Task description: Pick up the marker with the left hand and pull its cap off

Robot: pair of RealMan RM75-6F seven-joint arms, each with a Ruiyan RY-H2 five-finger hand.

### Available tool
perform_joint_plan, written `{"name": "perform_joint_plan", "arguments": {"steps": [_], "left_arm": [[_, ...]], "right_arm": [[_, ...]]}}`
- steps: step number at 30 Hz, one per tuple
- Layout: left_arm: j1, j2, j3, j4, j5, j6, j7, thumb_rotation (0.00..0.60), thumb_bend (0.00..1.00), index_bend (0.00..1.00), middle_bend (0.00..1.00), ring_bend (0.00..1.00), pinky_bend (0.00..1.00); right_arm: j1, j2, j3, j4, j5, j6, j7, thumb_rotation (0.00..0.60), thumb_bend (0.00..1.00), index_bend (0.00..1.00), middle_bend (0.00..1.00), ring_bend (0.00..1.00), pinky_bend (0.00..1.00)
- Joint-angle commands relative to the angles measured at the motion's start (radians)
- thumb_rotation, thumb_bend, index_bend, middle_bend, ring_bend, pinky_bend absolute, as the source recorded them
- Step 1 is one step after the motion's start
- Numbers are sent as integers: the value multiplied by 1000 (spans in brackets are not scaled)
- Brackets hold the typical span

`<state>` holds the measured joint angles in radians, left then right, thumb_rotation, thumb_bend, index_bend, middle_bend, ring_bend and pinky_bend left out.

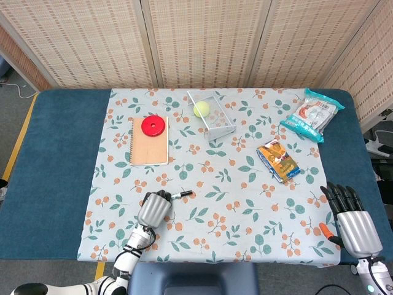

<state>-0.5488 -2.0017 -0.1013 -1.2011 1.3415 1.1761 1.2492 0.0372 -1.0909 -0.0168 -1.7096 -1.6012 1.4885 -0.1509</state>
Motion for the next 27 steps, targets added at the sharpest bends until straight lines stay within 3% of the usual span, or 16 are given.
{"name": "perform_joint_plan", "arguments": {"steps": [1,18,27], "left_arm": [[-5,-2,0,-9,2,6,-1,600,434,287,398,742,927],[-14,-22,-11,-51,-90,16,155,600,423,281,386,743,929],[-27,-5,-23,-97,-148,1,145,600,396,279,401,746,932]], "right_arm": [[0,0,0,-1,2,-2,-2,600,180,0,0,0,0],[0,6,2,-10,9,-7,1,600,179,0,0,0,0],[-1,6,0,-11,5,-7,1,600,180,0,0,0,0]]}}
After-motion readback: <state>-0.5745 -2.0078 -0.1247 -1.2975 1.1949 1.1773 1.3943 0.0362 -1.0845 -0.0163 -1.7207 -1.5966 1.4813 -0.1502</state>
